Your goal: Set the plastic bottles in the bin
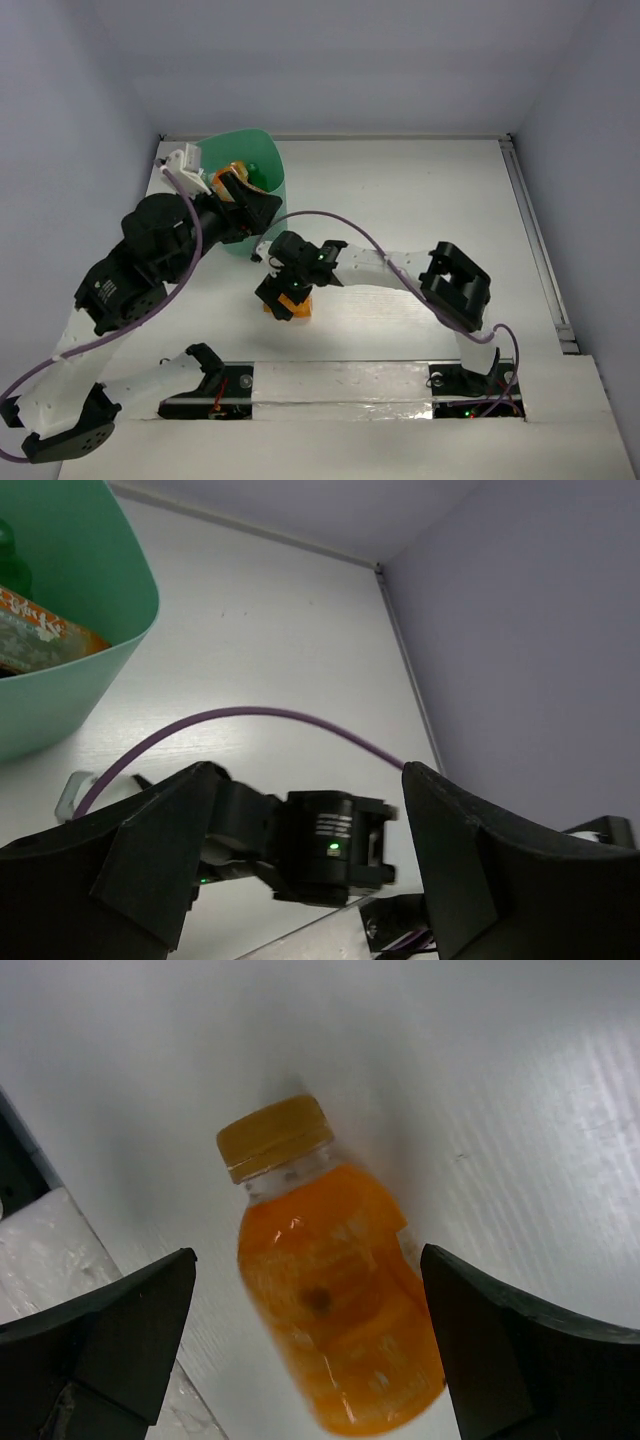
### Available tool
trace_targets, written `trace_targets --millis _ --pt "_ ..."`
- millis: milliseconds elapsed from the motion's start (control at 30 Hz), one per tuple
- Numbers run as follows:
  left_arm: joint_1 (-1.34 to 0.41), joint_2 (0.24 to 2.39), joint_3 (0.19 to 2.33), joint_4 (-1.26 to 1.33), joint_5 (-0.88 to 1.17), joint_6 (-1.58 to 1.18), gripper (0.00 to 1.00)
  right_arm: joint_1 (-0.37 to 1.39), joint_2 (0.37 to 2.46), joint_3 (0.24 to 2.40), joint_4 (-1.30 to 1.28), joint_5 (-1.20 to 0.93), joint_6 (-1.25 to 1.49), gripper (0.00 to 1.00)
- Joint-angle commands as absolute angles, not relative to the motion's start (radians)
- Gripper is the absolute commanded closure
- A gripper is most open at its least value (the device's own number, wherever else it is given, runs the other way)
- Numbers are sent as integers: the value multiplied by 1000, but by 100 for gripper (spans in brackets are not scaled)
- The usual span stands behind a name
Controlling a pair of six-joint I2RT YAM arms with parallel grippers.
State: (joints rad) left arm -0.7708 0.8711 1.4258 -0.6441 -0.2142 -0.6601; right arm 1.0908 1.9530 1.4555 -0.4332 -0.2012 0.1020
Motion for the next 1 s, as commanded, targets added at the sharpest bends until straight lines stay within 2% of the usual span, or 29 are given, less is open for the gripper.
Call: trace_targets --millis 0,67,167,200,233,267,300,433,533,600,833,967 --pt "-770 847 1500 -658 -239 -637 27 1124 2017 1537 -573 -249 43 1" --pt "-770 848 1514 -670 -244 -630 27 1124 2057 1543 -578 -226 55 3" --pt "-770 845 1532 -684 -248 -620 27 1124 2063 1536 -555 -203 103 13" --pt "-770 841 1539 -684 -249 -617 27 1124 2060 1532 -539 -193 119 28" --pt "-770 838 1542 -684 -249 -614 27 1124 2054 1528 -534 -184 153 36" --pt "-770 835 1548 -683 -249 -612 26 1124 2031 1523 -520 -180 169 49" --pt "-770 833 1552 -683 -249 -611 26 1124 2010 1516 -509 -187 185 53" --pt "-770 831 1589 -683 -247 -592 26 1124 1849 1496 -459 -239 280 54" --pt "-770 831 1626 -681 -265 -577 26 1124 1745 1590 -475 -218 302 54" --pt "-770 831 1664 -675 -288 -561 26 1115 1726 1742 -504 -169 321 54" --pt "-770 793 1727 -609 -373 -508 20 1025 1847 2217 -434 -49 471 54" --pt "-770 770 1707 -598 -368 -502 13 970 2047 2449 -387 32 563 52"
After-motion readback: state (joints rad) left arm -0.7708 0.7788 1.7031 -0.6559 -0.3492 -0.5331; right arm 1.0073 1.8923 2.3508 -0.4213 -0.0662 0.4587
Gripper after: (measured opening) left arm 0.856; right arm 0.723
